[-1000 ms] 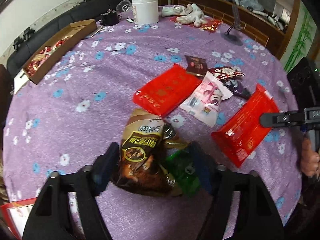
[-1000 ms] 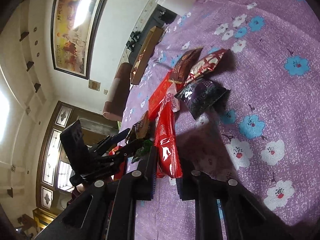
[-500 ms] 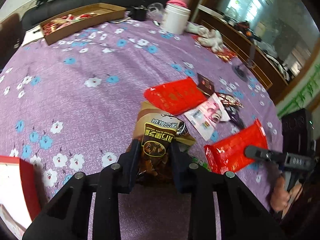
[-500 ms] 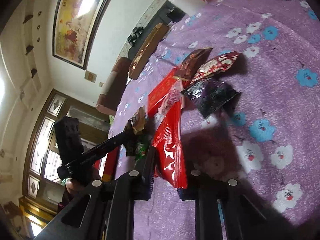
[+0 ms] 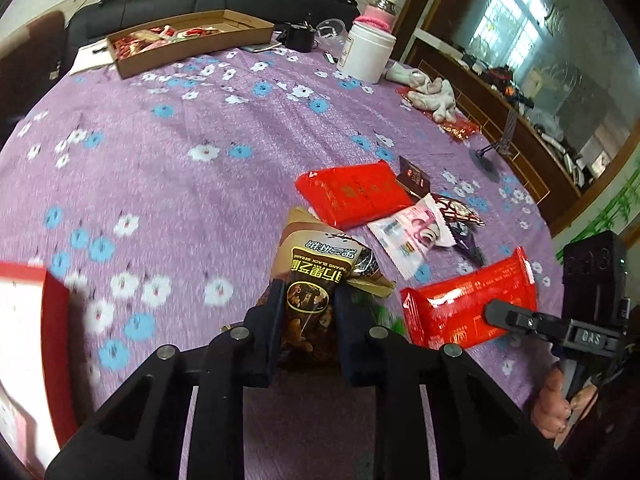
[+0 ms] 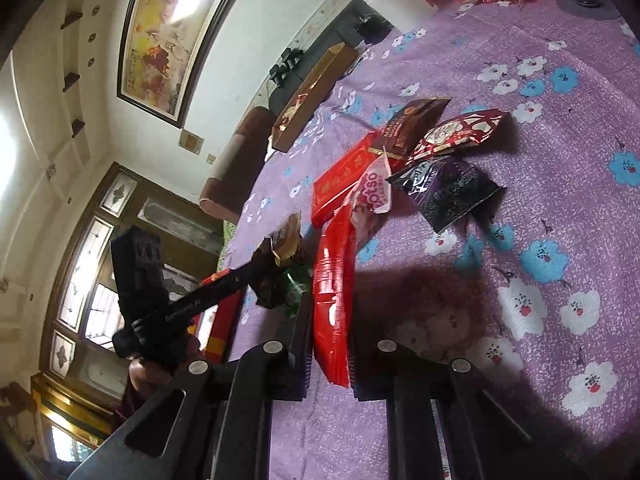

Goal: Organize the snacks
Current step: 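Grasp the brown snack bag with the left gripper while the right gripper grasps a long red packet, then carry the brown bag in the left gripper into the box while right drops the red packet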

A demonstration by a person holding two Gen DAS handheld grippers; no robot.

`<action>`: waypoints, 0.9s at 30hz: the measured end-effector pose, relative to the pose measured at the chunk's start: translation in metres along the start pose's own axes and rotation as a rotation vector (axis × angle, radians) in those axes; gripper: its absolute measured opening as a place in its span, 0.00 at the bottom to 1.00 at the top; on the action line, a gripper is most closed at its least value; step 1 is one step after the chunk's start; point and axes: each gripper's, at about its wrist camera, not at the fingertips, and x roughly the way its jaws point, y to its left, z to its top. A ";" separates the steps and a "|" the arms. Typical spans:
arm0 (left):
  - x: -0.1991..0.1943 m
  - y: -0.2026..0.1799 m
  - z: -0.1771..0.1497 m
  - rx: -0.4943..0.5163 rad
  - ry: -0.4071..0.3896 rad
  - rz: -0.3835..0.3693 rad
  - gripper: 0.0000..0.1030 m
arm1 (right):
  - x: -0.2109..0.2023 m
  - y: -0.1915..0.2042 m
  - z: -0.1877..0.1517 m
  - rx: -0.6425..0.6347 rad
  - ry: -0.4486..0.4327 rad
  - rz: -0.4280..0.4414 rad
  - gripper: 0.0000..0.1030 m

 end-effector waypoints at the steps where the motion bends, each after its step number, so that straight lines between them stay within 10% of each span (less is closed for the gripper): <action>1: -0.004 0.002 -0.004 -0.015 -0.006 -0.005 0.19 | 0.000 -0.001 0.000 0.007 0.002 0.011 0.14; 14: -0.071 -0.013 -0.066 0.003 -0.099 0.039 0.19 | -0.002 -0.007 -0.011 0.149 0.024 0.192 0.14; 27: -0.124 0.006 -0.122 -0.047 -0.156 0.105 0.20 | 0.033 0.036 -0.036 0.075 0.125 0.198 0.14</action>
